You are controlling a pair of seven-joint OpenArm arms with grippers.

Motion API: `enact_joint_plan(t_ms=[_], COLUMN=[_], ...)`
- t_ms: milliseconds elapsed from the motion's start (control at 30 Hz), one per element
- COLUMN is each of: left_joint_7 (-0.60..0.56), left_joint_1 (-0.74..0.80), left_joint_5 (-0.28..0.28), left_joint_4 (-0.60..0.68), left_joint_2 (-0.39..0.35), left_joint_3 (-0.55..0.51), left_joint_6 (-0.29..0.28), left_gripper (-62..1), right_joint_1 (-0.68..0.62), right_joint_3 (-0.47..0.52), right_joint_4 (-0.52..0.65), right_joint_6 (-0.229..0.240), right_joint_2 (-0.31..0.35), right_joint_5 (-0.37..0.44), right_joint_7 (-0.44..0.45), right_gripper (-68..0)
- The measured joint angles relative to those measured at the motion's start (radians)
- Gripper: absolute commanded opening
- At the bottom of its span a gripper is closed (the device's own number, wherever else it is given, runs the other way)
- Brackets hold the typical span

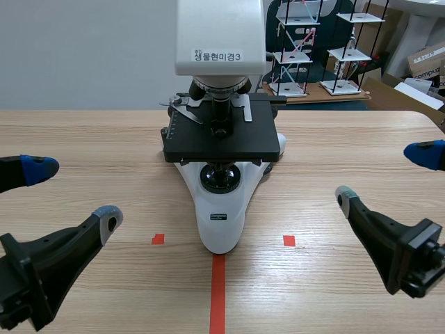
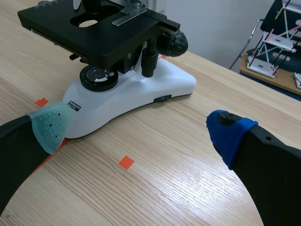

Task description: Point at the fine focus knob

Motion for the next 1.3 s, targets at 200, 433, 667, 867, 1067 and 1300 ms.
enact_joint_plan(t_ms=[200,433,667,867,1067,1300], left_joint_7=[0.000,0.000,0.000,0.000,0.000,0.000], left_joint_1=[0.000,0.000,0.000,0.000,0.000,0.000], left_joint_5=[0.000,0.000,0.000,0.000,0.000,0.000], left_joint_4=[0.000,0.000,0.000,0.000,0.000,0.000], left_joint_2=[0.000,0.000,0.000,0.000,0.000,0.000], left_joint_3=[0.000,0.000,0.000,0.000,0.000,0.000], left_joint_6=[0.000,0.000,0.000,0.000,0.000,0.000], left_gripper=[1.4,1.4,1.4,1.4,1.4,1.4], right_joint_1=[0.000,0.000,0.000,0.000,0.000,0.004], right_joint_3=[0.000,0.000,0.000,0.000,0.000,0.000], right_joint_4=[0.000,0.000,0.000,0.000,0.000,0.000], right_joint_6=[0.000,0.000,0.000,0.000,0.000,-0.023], right_joint_2=[0.000,0.000,0.000,0.000,0.000,0.000], right_joint_5=[-0.005,-0.005,-0.005,-0.005,-0.005,-0.006], right_joint_7=[-0.015,-0.015,-0.015,-0.015,-0.015,-0.016], right_gripper=[-5.9,-5.9,-5.9,-5.8,-5.9,-22.3])
